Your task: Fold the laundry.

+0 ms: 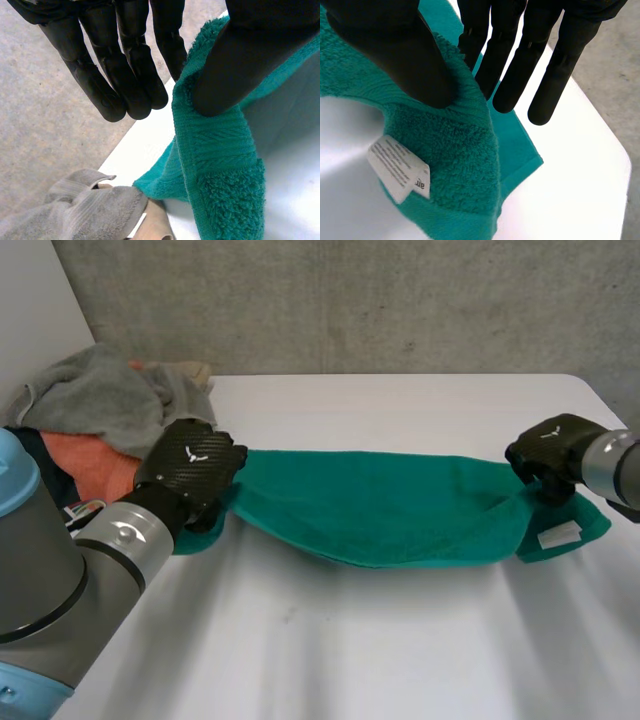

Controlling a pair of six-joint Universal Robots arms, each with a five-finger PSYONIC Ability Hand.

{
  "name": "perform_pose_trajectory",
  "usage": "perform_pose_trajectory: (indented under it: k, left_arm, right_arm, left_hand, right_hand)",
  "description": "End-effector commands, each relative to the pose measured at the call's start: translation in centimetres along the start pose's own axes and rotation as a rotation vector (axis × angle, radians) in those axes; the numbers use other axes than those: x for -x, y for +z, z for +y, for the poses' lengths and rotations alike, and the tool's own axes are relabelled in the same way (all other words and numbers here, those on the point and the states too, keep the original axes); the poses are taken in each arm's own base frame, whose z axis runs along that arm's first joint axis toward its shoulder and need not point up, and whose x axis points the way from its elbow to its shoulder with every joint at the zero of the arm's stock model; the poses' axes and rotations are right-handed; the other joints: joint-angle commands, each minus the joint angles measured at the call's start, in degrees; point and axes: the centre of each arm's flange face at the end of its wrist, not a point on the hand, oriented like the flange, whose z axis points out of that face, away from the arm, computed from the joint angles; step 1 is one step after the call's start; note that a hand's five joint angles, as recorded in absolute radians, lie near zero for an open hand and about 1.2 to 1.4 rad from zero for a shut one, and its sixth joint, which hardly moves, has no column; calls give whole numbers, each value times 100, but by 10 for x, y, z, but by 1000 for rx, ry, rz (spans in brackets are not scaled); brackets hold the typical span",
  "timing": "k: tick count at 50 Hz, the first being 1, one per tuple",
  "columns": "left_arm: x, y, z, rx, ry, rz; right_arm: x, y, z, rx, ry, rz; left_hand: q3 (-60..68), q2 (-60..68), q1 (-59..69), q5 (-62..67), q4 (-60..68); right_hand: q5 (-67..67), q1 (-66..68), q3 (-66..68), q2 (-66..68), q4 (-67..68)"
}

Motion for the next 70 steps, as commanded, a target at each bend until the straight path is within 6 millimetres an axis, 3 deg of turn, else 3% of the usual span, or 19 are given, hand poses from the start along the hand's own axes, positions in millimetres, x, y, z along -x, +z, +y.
perform_pose_trajectory:
  k: [1, 3, 6, 7, 10, 12, 19, 22, 28, 31, 37, 51, 62, 70]
  left_arm:
    - [-12, 25, 16, 60, 0, 48]
    - [-12, 38, 23, 88, 10, 28]
    - [-12, 48, 30, 125, 23, -1]
    - [-11, 53, 35, 146, 30, -21]
    - [-9, 60, 39, 163, 38, -47]
    - [-8, 61, 37, 156, 38, -51]
    - [-8, 62, 33, 139, 31, -56]
    - [-7, 62, 32, 136, 31, -57]
    - [-6, 60, 29, 125, 29, -55]
    - [-6, 59, 28, 122, 28, -53]
    - [-2, 53, 24, 112, 28, -63]
    - [0, 51, 22, 105, 27, -63]
    - [5, 52, 22, 103, 15, -72]
    - [8, 52, 22, 101, 3, -79]
  right_arm:
    - [16, 67, 5, 19, -72, -14]
    - [22, 93, 9, -2, -84, 23]
    - [25, 114, 12, -41, -86, 77]
    - [24, 122, 13, -69, -78, 128]
    - [15, 126, 13, -116, -46, 225]
    - [9, 120, 8, -149, -21, 267]
    - [-8, 58, -9, -214, 100, 301]
    - [0, 32, -3, -145, 138, 232]
    - [24, 10, 17, 35, 254, 67]
    - [32, 13, 22, 75, 350, 35]
    - [54, 38, 21, 76, 538, -5]
    - [88, 104, 20, -13, 534, 79]
    - [84, 122, 11, -154, 400, 165]
    - [76, 131, 13, -174, 378, 171]
  left_hand:
    - [1213, 1170, 1549, 1345, 1152]
    - [1213, 1170, 1549, 1345, 1152]
    - [1213, 1170, 1549, 1345, 1152]
    - [1213, 1170, 1549, 1345, 1152]
    - [1213, 1170, 1549, 1345, 1152]
    - [1213, 1170, 1549, 1345, 1152]
    - [1213, 1170, 1549, 1345, 1152]
    - [1213, 1170, 1549, 1345, 1152]
    - [1213, 1170, 1549, 1345, 1152]
    - [1213, 1170, 1549, 1345, 1152]
    - [1213, 1170, 1549, 1345, 1152]
    - [1213, 1170, 1549, 1345, 1152]
    - [1213, 1170, 1549, 1345, 1152]
    - [1213, 1170, 1549, 1345, 1152]
  right_hand:
    - [1313, 1650, 1222, 1295, 1157]
    - [1313, 1650, 1222, 1295, 1157]
    - [1045, 1381, 953, 1026, 888]
    - [-1756, -1419, -1847, -1774, -1912]
    - [-5067, -4730, -5159, -5086, -5224]
    - [-5687, -5350, -5778, -5705, -5843]
    - [-5687, -5350, -5778, -5705, -5843]
    - [-5084, -4747, -5175, -5102, -5240]
    - [-4257, -3920, -4349, -4276, -4414]
    - [-4240, -3903, -4332, -4258, -4397]
    - [-4324, -3987, -4416, -4342, -4481]
    - [-4257, -3920, -4348, -4275, -4413]
    - [-3450, -3113, -3541, -3468, -3606]
    - [-2021, -1684, -2112, -2039, -2177]
